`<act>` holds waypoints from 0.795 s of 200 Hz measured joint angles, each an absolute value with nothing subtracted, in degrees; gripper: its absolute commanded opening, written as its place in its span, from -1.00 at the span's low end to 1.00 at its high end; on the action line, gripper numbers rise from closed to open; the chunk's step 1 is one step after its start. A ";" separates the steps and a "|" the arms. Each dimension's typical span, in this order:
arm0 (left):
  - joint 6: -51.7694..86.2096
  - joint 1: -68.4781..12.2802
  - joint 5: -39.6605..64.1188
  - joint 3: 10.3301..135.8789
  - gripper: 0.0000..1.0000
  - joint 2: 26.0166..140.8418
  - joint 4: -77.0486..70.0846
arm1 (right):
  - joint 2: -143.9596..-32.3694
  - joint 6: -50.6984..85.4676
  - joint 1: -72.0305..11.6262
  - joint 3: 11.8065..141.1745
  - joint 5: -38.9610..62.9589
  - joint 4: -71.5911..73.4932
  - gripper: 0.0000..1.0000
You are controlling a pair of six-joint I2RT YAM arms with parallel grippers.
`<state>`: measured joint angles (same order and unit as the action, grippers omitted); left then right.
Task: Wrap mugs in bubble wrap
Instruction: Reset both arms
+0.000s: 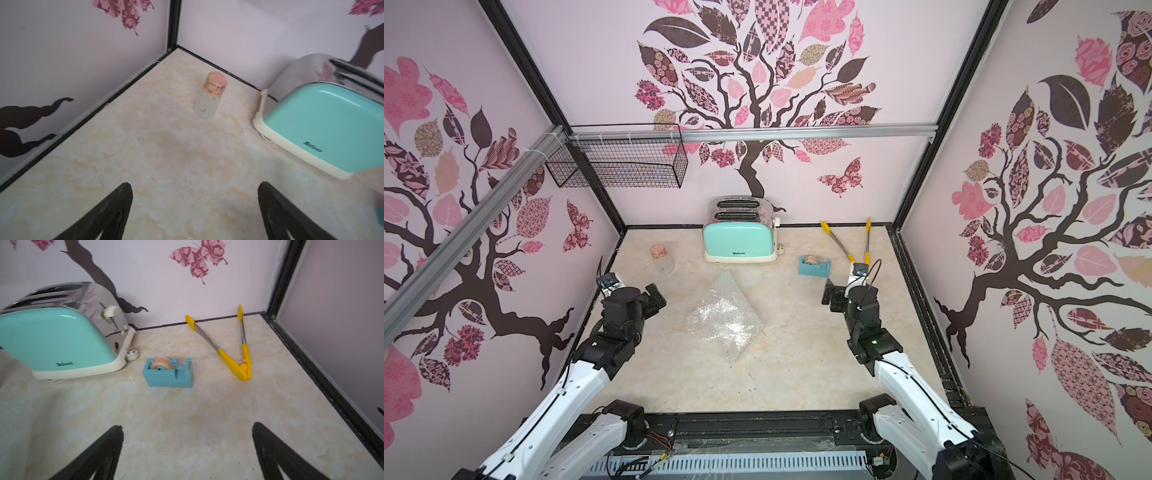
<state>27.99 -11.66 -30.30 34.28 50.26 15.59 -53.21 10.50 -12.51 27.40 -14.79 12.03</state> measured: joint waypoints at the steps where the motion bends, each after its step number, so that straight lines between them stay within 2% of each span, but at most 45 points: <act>1: 27.77 -11.46 -30.33 34.13 0.97 50.41 15.40 | -53.54 10.63 -12.03 27.24 -14.63 12.29 0.99; 46: 15.90 -3.01 -27.81 25.63 0.97 57.34 0.73 | -61.41 12.95 -1.74 19.94 -15.03 28.40 0.99; 100: 8.93 -0.36 -20.27 22.26 0.97 70.96 -14.81 | -77.78 11.73 -1.67 16.27 -19.64 48.53 0.99; 159: 5.87 -0.34 -16.25 23.57 0.97 78.02 -26.92 | -85.12 7.51 -2.39 12.71 -17.91 66.43 0.99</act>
<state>5.87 -0.34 -16.25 23.57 78.02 -26.92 -85.12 7.51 -2.39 12.71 -17.91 66.43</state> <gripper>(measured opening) 0.983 0.995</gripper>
